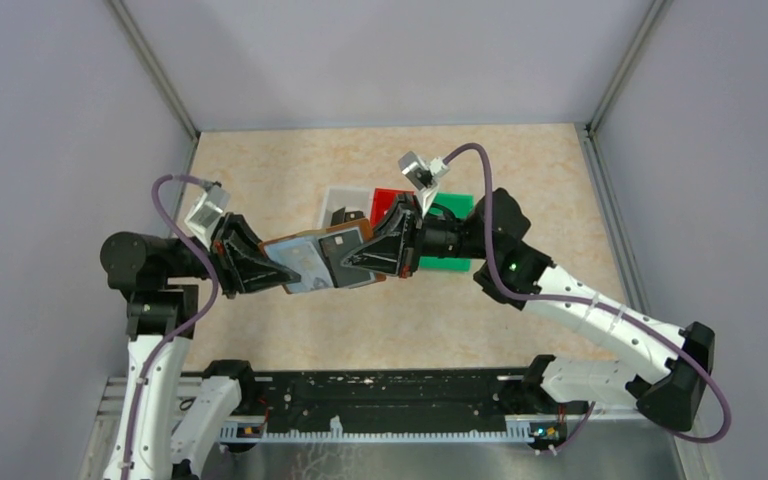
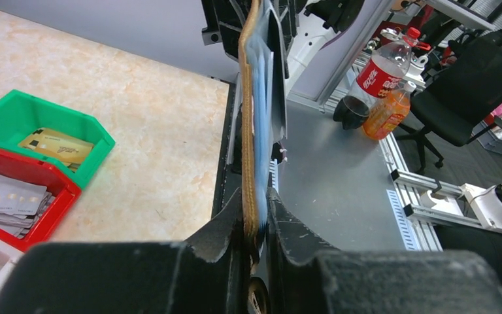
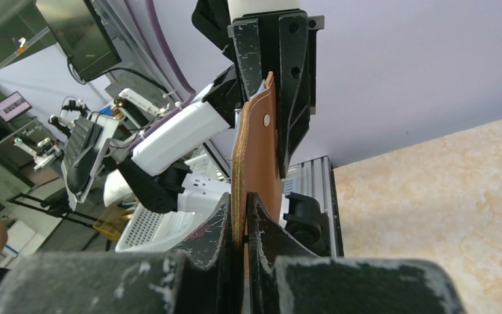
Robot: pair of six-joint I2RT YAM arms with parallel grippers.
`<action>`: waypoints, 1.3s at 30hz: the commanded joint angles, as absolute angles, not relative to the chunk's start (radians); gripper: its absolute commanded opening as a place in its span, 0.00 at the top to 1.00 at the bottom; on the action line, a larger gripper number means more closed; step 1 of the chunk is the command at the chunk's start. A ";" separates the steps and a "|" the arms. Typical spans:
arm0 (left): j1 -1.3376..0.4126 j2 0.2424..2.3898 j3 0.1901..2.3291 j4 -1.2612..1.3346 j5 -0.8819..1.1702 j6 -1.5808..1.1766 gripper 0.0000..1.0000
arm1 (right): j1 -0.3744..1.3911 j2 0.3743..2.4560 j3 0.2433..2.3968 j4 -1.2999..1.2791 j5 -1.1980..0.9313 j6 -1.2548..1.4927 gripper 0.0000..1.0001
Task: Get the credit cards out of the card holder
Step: Remove the credit card from the card holder.
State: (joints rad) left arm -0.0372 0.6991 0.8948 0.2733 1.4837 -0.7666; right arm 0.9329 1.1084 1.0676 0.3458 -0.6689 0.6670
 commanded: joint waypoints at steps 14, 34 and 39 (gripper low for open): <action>-0.035 0.698 0.927 0.353 1.540 -0.843 0.99 | 0.929 1.103 1.029 0.421 -0.654 0.632 1.00; -0.035 0.736 0.984 0.144 1.514 -0.715 1.00 | 0.870 1.038 0.995 0.299 -0.531 0.588 0.38; -0.035 0.746 1.014 -0.110 1.429 -0.495 1.00 | 0.847 0.978 1.101 0.169 -0.391 0.503 0.28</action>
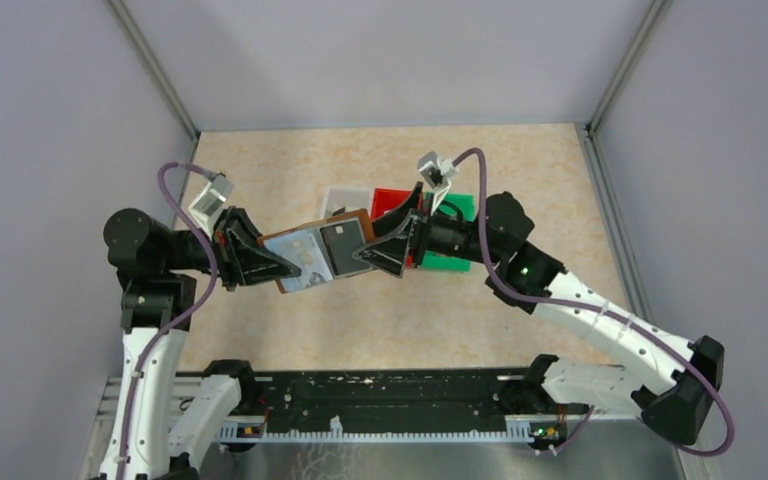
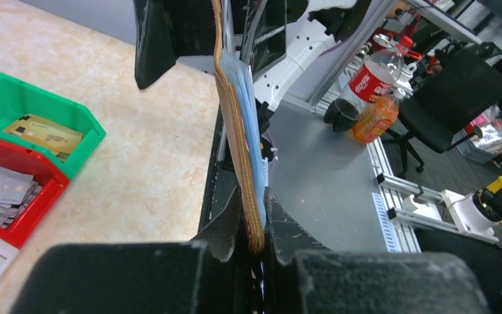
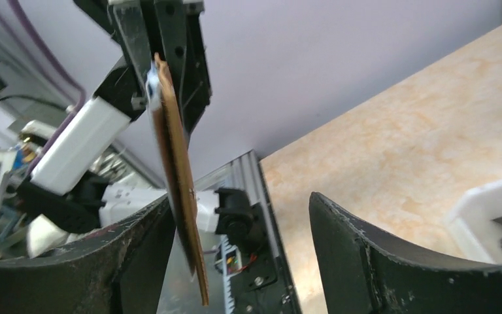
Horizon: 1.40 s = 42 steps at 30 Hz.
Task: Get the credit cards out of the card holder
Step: Remove the credit card from the card holder.
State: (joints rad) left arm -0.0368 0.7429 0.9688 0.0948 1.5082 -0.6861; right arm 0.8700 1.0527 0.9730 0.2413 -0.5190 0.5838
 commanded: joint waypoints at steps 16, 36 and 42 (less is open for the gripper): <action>-0.035 0.803 1.046 -0.397 1.230 -0.236 1.00 | 0.848 1.125 1.136 0.337 -0.628 0.703 0.33; -0.035 0.760 0.976 -0.143 1.439 -0.466 1.00 | 0.862 1.246 1.041 0.502 -0.706 0.828 0.51; -0.035 0.760 0.979 -0.143 1.426 -0.465 1.00 | 0.893 1.270 1.040 0.560 -0.712 0.842 0.58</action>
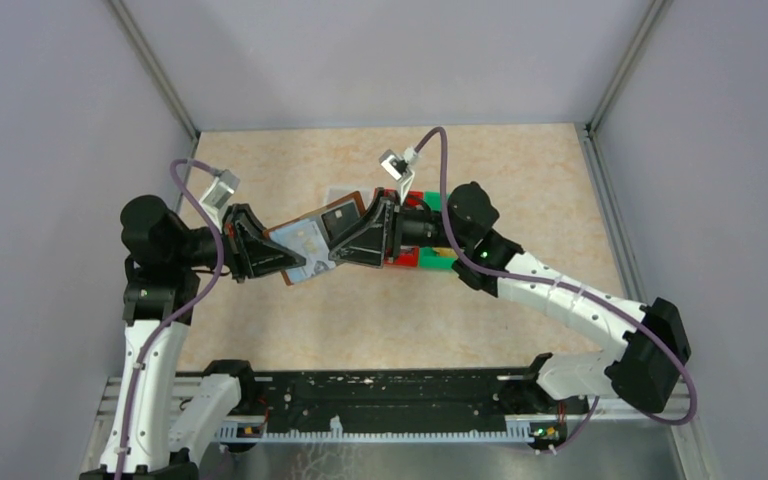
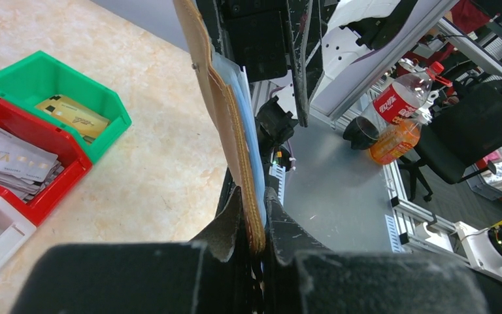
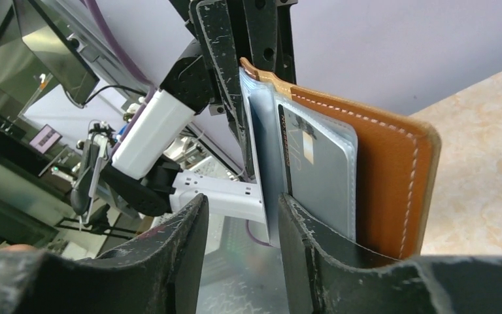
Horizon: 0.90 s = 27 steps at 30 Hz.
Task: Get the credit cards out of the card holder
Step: Remove the credit card from the card holder.
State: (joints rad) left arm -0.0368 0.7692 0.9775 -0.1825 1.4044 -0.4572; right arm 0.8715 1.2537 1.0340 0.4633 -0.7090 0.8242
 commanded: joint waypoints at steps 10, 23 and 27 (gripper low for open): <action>-0.035 0.780 1.011 -0.272 1.341 -0.351 1.00 | 0.919 1.279 1.032 0.599 -0.691 0.829 0.67; -0.035 0.791 1.008 -0.243 1.376 -0.385 0.98 | 0.958 1.323 1.019 0.569 -0.535 0.764 0.84; -0.035 0.786 1.009 -0.273 1.364 -0.361 0.96 | 0.950 1.313 1.014 0.594 -0.563 0.777 1.00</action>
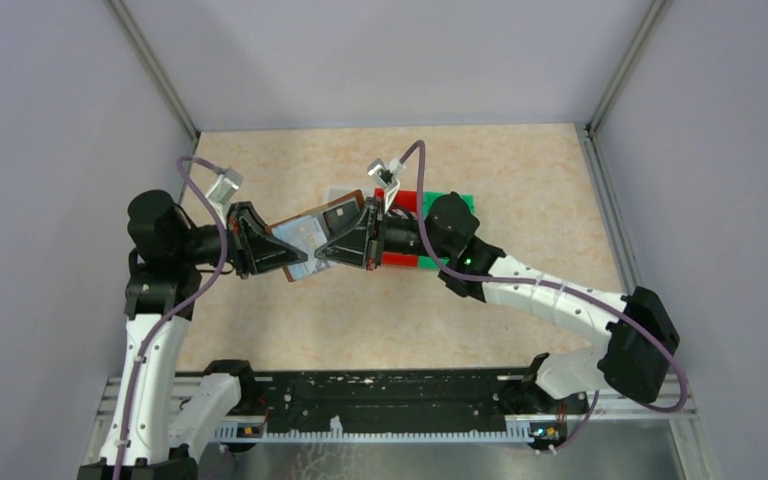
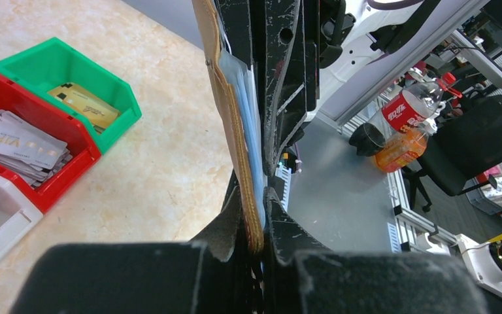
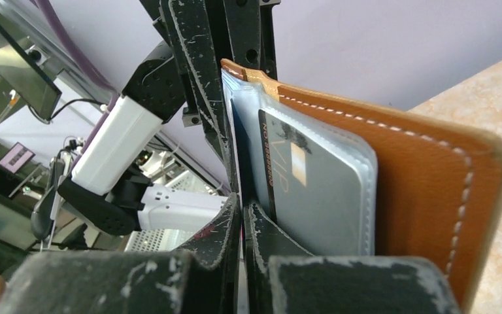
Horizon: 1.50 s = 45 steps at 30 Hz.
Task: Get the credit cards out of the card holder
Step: Remove the credit card from the card holder.
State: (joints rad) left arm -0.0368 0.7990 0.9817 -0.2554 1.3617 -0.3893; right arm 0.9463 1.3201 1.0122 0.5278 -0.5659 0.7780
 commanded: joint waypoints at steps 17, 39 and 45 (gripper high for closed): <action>-0.035 0.827 1.045 -0.376 1.336 -0.278 0.91 | 0.839 1.240 0.872 0.820 -0.648 0.939 1.00; -0.035 0.804 1.044 -0.373 1.377 -0.275 0.93 | 0.785 1.168 0.798 0.807 -0.609 0.942 1.00; -0.035 0.806 1.040 -0.373 1.378 -0.277 0.96 | 0.784 1.150 0.794 0.741 -0.588 0.890 1.00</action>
